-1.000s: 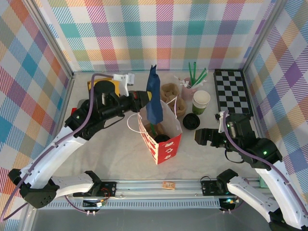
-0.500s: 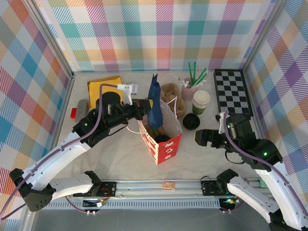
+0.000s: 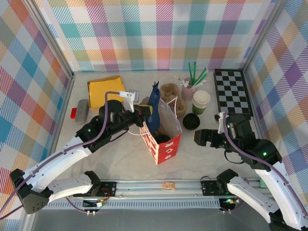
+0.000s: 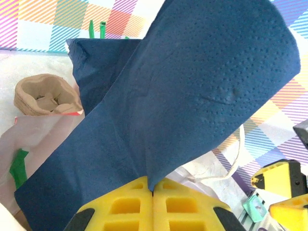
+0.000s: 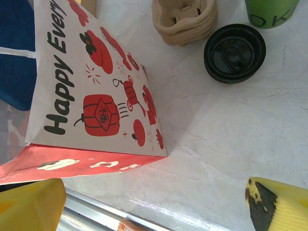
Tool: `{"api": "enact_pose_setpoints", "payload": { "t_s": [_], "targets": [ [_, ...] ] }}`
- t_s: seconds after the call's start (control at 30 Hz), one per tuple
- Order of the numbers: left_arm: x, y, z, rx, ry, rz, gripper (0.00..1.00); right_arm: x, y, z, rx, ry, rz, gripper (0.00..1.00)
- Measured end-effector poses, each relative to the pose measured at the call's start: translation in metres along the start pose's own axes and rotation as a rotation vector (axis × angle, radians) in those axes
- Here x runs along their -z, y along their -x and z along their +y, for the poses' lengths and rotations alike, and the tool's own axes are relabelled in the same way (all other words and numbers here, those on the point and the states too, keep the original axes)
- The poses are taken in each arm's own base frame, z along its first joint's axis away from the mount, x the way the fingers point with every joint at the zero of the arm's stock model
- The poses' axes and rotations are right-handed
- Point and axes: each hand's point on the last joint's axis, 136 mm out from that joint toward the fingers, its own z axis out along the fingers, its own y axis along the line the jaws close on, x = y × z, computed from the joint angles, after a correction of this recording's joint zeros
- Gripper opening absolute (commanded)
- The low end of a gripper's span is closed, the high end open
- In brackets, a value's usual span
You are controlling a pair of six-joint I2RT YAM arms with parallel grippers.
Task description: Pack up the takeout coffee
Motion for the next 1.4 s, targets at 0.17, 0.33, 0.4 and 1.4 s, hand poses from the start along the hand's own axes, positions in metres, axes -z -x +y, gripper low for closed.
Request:
{"api": "enact_pose_setpoints", "payload": {
  "t_s": [0.17, 0.33, 0.4, 1.4],
  "targets": [
    [-0.003, -0.011, 0.000, -0.021, 0.007, 0.009, 0.00, 0.000, -0.001, 0.001, 0.000, 0.005, 0.003, 0.96],
    [-0.004, -0.013, 0.001, -0.042, 0.030, 0.003, 0.00, -0.002, -0.002, 0.000, 0.000, 0.006, 0.003, 0.96],
    [-0.003, -0.015, 0.000, -0.050, 0.037, 0.004, 0.00, -0.002, -0.003, -0.001, 0.000, 0.006, 0.003, 0.96],
    [-0.012, -0.044, 0.038, -0.001, 0.194, 0.037, 0.00, -0.006, -0.009, -0.005, 0.000, 0.006, 0.003, 0.96]
  ]
}}
